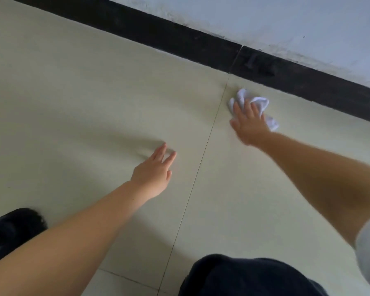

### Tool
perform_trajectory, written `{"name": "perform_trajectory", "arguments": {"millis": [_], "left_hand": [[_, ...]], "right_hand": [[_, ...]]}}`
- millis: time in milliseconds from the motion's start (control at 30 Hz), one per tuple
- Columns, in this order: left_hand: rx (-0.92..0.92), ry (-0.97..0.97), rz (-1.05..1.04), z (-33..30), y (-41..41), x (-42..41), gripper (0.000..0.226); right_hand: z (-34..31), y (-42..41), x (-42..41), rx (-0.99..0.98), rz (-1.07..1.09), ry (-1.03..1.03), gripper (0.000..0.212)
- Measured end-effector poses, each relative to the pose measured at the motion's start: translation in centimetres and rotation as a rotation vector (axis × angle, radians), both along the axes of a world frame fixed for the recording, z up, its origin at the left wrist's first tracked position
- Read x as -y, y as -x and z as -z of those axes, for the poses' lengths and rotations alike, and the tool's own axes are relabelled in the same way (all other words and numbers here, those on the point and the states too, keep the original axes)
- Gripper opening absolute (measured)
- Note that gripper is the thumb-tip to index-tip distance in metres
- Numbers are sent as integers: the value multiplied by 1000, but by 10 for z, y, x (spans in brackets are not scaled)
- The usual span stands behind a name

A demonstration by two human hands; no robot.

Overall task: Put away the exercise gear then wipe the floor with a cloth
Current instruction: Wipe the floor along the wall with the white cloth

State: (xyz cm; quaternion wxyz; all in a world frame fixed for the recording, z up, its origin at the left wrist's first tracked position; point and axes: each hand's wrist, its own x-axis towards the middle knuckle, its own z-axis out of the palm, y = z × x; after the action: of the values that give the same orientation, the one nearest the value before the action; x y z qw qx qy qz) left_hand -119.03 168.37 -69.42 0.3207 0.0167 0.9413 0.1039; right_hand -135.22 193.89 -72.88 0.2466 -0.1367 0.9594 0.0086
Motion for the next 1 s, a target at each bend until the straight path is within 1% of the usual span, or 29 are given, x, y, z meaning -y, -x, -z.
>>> {"name": "perform_trajectory", "arguments": {"millis": [33, 67, 133, 200, 233, 267, 300, 333, 367, 400, 433, 467, 500, 533, 600, 633, 700, 767, 833, 900, 967, 1000], "left_hand": [[2, 0, 4, 0, 1, 2, 53], [1, 1, 9, 1, 3, 4, 53], [-18, 1, 13, 5, 4, 5, 52], [-22, -3, -2, 8, 3, 0, 53], [-19, 3, -8, 10, 2, -3, 53], [-23, 13, -11, 12, 1, -6, 53], [-30, 22, -9, 13, 1, -8, 53], [-34, 34, -2, 13, 1, -10, 53], [-32, 51, 11, 12, 1, -10, 54], [-26, 71, 30, 12, 1, -10, 55], [-21, 87, 47, 11, 1, -9, 56], [-13, 98, 61, 10, 3, -7, 56], [0, 103, 71, 9, 4, -6, 56], [15, 105, 81, 8, 5, -5, 56], [37, 112, 98, 5, 8, -3, 56], [45, 122, 108, 4, 9, -2, 57], [57, 144, 109, 2, 11, -6, 56], [47, 170, 74, 0, 14, -14, 53], [17, 180, 31, 0, 19, -26, 50], [-37, 164, 15, 2, 20, -39, 53], [-93, 131, 49, 7, 16, -52, 59], [-100, 112, 70, 9, 14, -61, 61]], "right_hand": [[7, -28, 7, 0, -39, 55, 63], [13, -64, 15, -8, -123, 94, 66], [26, -146, 27, -79, -342, 168, 69], [28, -223, 31, -101, -580, 211, 65], [27, -255, 30, -69, -678, 243, 62], [25, -272, 27, -36, -758, 269, 59], [26, -272, 22, -12, -845, 282, 57], [29, -258, 15, -11, -929, 269, 55], [34, -236, 8, -15, -956, 250, 53], [36, -209, 1, -36, -880, 249, 51], [36, -175, -5, -71, -700, 256, 52], [34, -136, -10, -117, -472, 262, 56], [30, -97, -15, -152, -257, 243, 59], [27, -61, -22, -146, -84, 190, 60], [18, -3, -33, -52, 116, 96, 57], [15, 13, -33, -24, 158, 69, 57], [12, 15, -27, 10, 186, 58, 58], [20, -23, -16, -1, 130, 110, 58], [26, -92, -9, -85, -67, 190, 61], [30, -175, -10, -151, -286, 205, 64], [27, -255, -11, -125, -429, 206, 65], [25, -282, -13, -116, -491, 200, 64]]}}
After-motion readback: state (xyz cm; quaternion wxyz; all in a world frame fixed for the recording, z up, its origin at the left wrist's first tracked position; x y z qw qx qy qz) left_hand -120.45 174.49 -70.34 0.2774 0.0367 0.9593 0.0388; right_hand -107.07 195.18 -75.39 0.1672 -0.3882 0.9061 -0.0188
